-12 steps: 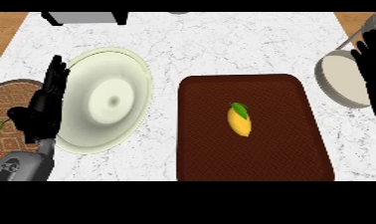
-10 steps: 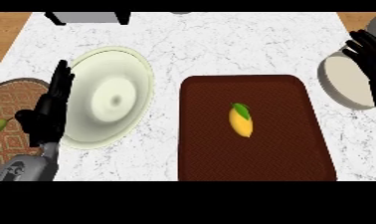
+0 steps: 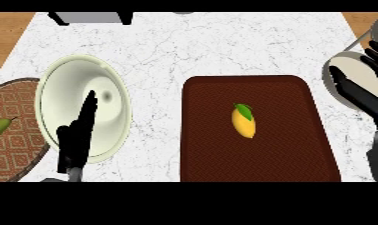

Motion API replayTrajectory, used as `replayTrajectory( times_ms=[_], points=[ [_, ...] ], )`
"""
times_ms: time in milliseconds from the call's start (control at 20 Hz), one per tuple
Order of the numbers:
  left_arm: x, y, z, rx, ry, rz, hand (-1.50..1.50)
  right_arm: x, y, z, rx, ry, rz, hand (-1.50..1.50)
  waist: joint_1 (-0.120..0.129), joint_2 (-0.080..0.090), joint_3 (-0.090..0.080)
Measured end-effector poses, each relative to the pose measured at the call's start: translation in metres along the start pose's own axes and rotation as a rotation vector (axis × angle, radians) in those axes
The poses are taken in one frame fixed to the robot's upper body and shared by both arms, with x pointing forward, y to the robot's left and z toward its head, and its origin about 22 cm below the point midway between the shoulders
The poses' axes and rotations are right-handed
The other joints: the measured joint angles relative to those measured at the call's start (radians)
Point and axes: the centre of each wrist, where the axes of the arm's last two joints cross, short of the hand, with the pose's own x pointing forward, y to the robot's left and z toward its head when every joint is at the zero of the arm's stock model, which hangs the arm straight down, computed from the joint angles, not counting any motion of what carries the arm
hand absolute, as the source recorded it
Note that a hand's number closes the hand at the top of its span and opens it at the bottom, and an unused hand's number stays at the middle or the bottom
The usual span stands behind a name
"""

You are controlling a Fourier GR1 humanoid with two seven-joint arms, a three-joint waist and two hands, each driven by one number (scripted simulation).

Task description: Pick the lemon from the tray and place it in the tiered basket

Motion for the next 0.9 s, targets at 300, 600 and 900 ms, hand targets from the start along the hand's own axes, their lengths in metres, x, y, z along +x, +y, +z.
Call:
replayTrajectory(
  times_ms=[300, 600, 900],
  points=[
    [-0.004, -0.008, 0.003, -0.007, 0.015, -0.004, 0.0, 0.002, -0.004, 0.046, 0.03, -0.04, -0.056, -1.5, 0.001, -0.005, 0.003],
    [-0.004, -0.004, 0.009, -0.01, 0.024, -0.01, 0.0, 0.023, -0.015, 0.063, 0.288, 0.095, 0.183, -1.5, 0.008, -0.007, -0.002],
    [-0.004, -0.007, 0.011, -0.016, 0.019, -0.016, 0.0, 0.053, -0.008, 0.073, 0.469, 0.164, 0.527, -1.5, 0.019, -0.005, -0.004]
  ],
)
